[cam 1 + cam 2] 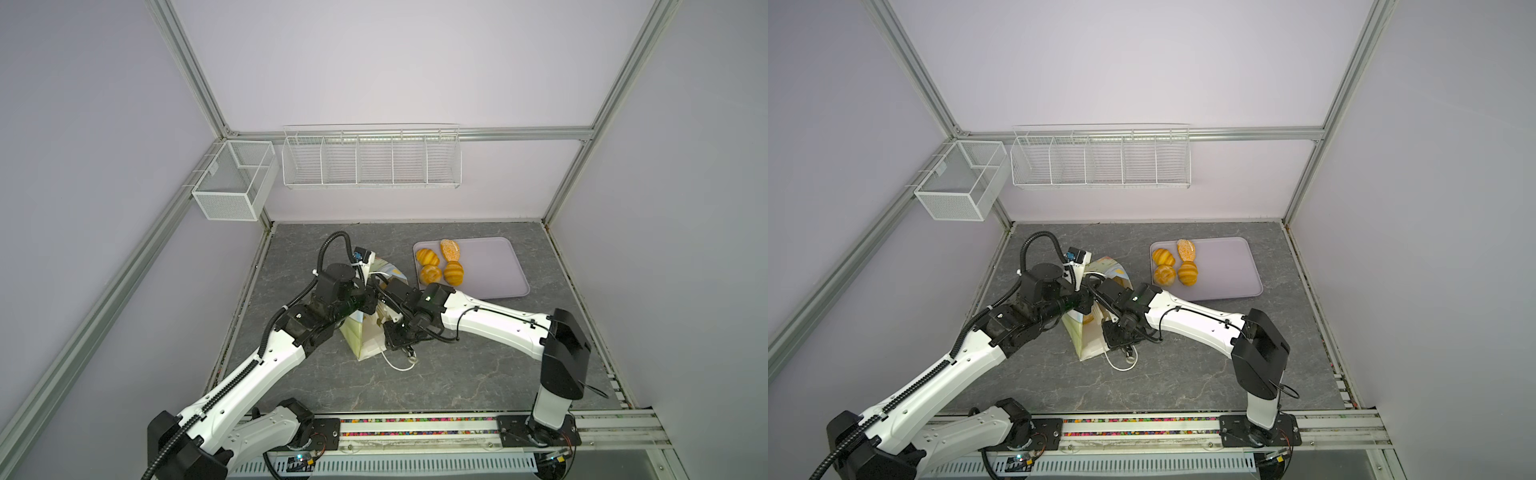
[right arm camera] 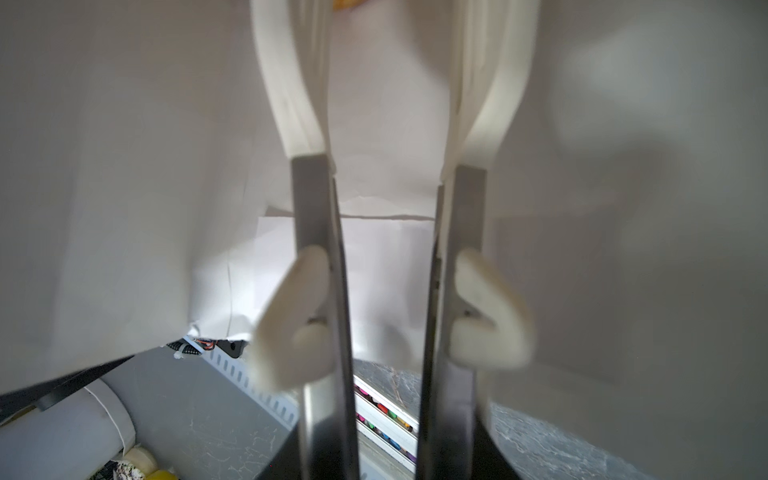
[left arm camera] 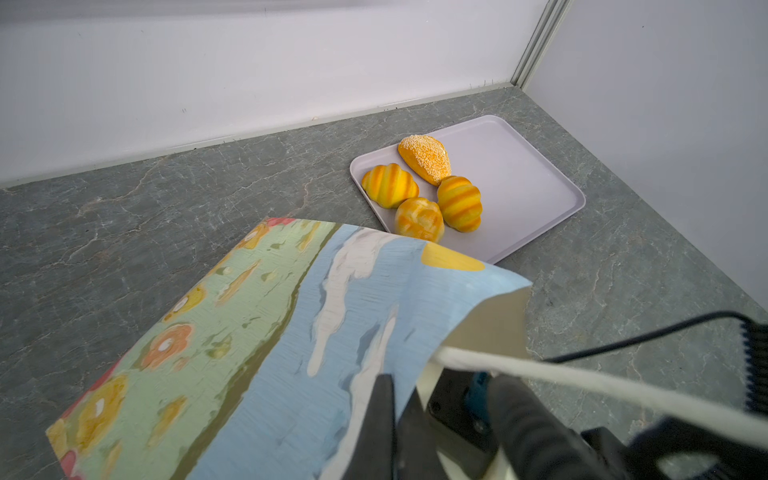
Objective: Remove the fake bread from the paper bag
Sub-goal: 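Push the tongs into the bag toward the last bun with the right gripper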
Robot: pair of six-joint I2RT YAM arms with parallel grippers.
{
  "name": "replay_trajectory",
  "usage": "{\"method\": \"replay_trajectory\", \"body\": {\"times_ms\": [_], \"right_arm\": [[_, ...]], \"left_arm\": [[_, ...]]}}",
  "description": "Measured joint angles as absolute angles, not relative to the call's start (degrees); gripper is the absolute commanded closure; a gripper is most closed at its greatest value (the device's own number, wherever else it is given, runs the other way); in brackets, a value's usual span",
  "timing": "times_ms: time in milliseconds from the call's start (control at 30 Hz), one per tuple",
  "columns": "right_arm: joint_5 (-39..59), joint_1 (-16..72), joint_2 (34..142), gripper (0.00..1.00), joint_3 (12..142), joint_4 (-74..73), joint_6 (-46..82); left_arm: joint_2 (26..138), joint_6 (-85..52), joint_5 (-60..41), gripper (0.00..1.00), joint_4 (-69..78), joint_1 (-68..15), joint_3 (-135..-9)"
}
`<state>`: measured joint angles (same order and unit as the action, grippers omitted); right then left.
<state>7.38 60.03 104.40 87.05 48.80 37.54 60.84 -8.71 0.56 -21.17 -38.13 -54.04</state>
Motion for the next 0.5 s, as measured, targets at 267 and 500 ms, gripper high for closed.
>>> {"method": "replay_trajectory", "body": {"times_ms": [267, 500], "right_arm": [[9.74, 58.41, 108.81, 0.61, 91.02, 50.33, 37.26], [11.25, 58.26, 109.84, 0.61, 92.27, 50.81, 36.47]], "left_arm": [[61.39, -10.94, 0.71, 1.00, -20.45, -37.08, -54.02], [61.41, -11.77, 1.56, 1.00, -19.55, -36.69, -53.71]]}}
